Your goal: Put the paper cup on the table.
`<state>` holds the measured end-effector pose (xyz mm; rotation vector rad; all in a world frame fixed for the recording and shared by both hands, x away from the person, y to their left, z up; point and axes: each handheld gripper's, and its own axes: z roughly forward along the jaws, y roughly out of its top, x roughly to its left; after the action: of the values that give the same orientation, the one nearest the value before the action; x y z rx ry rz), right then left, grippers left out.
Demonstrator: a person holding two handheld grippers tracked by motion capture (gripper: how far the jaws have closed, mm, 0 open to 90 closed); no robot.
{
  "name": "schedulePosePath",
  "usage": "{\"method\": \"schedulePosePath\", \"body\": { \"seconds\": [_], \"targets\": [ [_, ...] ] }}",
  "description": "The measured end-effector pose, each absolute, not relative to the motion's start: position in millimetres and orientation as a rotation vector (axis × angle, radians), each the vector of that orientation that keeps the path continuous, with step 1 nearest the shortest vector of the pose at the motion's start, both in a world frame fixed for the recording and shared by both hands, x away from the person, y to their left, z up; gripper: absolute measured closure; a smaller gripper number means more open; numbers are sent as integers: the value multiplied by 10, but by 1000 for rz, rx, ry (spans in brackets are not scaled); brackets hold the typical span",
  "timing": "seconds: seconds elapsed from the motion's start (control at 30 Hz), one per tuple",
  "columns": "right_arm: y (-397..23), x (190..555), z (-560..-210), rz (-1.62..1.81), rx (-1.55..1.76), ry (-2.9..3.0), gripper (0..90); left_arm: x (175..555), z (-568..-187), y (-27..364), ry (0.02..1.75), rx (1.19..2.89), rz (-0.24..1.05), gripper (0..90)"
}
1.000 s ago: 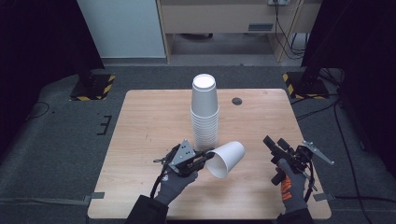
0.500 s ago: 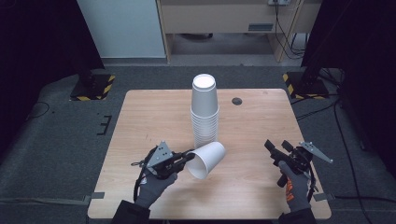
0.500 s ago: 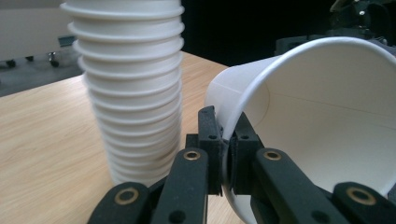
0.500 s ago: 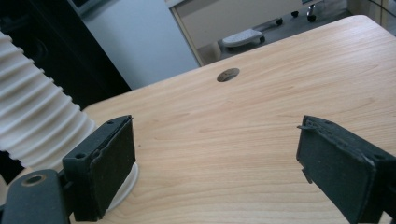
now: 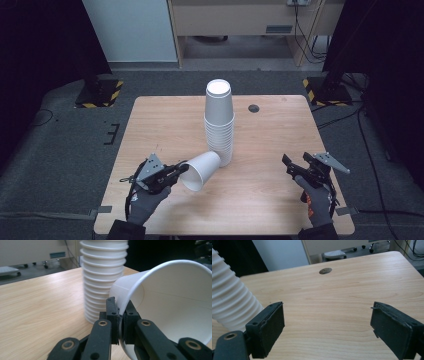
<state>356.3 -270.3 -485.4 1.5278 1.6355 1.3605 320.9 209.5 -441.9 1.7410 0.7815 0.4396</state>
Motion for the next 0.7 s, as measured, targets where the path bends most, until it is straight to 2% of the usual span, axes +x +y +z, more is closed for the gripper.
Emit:
{"method": "schedulePosePath", "body": {
  "seconds": [0.37, 0.7],
  "targets": [
    [-2734, 3588, -4910, 1241, 1478, 1698, 115, 3232, -4360, 2500, 904, 1706, 504, 860],
    [-2703, 3601, -4963, 1156, 1452, 1768, 116, 3262, -4349, 2788, 1039, 1748, 528, 860]
  ]
}}
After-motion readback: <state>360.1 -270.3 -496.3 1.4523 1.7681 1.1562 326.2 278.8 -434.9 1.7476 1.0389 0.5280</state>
